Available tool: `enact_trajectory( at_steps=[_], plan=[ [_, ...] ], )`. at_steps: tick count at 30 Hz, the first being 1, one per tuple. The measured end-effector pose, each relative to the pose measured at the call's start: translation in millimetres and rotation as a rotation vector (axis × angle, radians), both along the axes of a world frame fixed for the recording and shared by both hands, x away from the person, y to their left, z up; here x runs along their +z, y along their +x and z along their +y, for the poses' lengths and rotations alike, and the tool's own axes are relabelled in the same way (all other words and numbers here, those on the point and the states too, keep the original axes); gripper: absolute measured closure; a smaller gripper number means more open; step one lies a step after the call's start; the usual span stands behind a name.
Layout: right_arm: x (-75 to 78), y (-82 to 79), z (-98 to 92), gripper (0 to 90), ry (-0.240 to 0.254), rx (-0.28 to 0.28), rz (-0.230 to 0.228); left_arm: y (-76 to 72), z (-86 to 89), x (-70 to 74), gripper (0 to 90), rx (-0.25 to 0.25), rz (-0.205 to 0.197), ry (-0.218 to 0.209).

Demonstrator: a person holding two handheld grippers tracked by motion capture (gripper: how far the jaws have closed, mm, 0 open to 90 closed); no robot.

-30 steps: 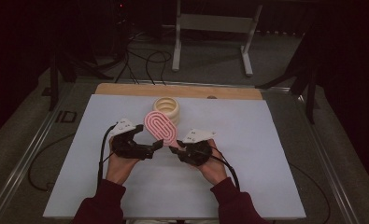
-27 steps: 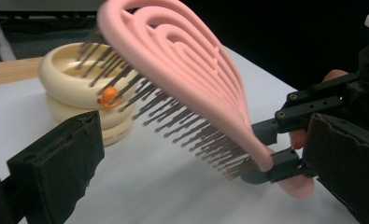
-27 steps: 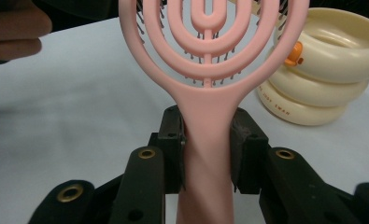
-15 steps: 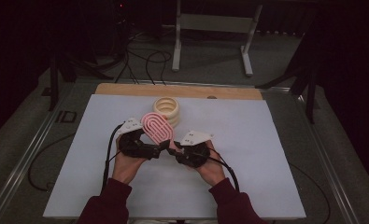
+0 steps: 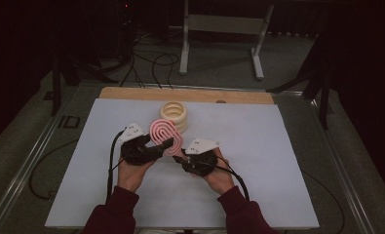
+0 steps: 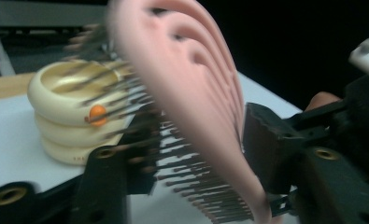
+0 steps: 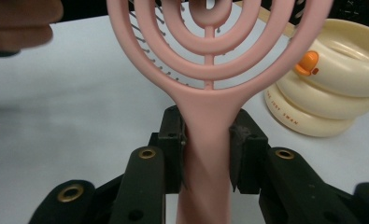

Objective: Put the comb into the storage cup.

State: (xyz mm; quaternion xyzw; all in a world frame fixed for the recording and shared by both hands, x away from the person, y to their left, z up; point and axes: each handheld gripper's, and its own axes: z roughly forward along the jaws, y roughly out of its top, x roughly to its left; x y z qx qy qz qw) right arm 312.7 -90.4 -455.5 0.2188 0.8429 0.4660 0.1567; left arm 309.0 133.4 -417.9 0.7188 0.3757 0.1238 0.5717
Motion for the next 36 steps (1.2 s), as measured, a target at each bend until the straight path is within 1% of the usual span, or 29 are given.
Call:
enact_trajectory(
  at_steps=[4,5,6,8,11,15,18,21,23,25,27,29,31,32,33,34,35,36],
  plan=[
    [-1.1,1.1,1.7,70.3,-0.013,0.003,-0.004,-1.3,-2.3,2.0,57.9,-0.033,-0.007,-0.015],
    [-1.4,1.2,2.3,70.2,-0.012,0.001,-0.001,-1.6,-3.3,2.7,58.8,-0.038,-0.011,-0.007],
    [-2.0,2.0,2.4,70.3,-0.017,0.001,-0.008,-2.0,-4.4,3.2,59.6,-0.044,-0.014,-0.003],
    [-2.2,2.6,2.3,70.1,-0.014,-0.002,-0.003,-2.4,-6.3,4.4,61.5,-0.058,-0.01,-0.007],
    [-2.0,3.2,2.5,69.8,-0.011,-0.008,0.001,-3.1,-10.1,6.4,62.9,-0.076,-0.016,-0.002],
    [-1.7,3.5,2.2,68.5,-0.01,-0.016,-0.001,-3.6,-15.1,8.9,63.7,-0.081,-0.024,0.021],
    [-1.3,3.6,1.7,62.8,-0.008,-0.015,-0.003,-3.2,-16.3,9.8,63.7,-0.078,-0.027,0.024],
    [-0.8,4.5,0.6,56.2,-0.007,-0.011,0.009,-3.0,-15.8,10.6,63.8,-0.077,-0.03,0.022],
    [-0.9,5.2,-0.1,52.3,0.008,-0.01,0.023,-3.0,-15.2,11.3,63.8,-0.077,-0.036,0.026],
    [-0.8,5.8,-1.4,50.1,0.008,-0.006,0.031,-2.6,-14.6,12.1,63.9,-0.073,-0.038,0.029],
    [-0.5,6.3,-2.0,45.5,0.014,-0.006,0.039,-2.2,-14.3,12.8,63.9,-0.069,-0.037,0.03],
    [-0.2,6.2,-2.4,43.7,0.014,-0.005,0.043,-1.9,-13.7,13.6,63.9,-0.065,-0.04,0.033],
    [0.0,6.0,-2.5,38.2,0.015,-0.012,0.055,-1.9,-13.2,14.5,63.9,-0.06,-0.042,0.03],
    [0.0,6.0,-2.5,38.2,0.015,-0.012,0.055,-1.9,-13.2,14.5,64.0,-0.06,-0.042,0.03],
    [-0.2,7.0,-3.6,38.2,0.019,-0.005,0.065,-1.9,-13.2,14.5,64.0,-0.06,-0.042,0.03],
    [-0.2,7.0,-3.6,36.3,0.019,-0.005,0.065,-1.6,-12.4,15.5,64.0,-0.058,-0.045,0.032],
    [-0.5,6.9,-4.6,33.7,0.021,-0.017,0.077,-1.6,-12.4,15.5,64.0,-0.058,-0.045,0.032],
    [-0.5,6.9,-4.6,33.7,0.021,-0.017,0.077,-1.4,-11.7,16.6,64.0,-0.054,-0.048,0.034]
  ],
)
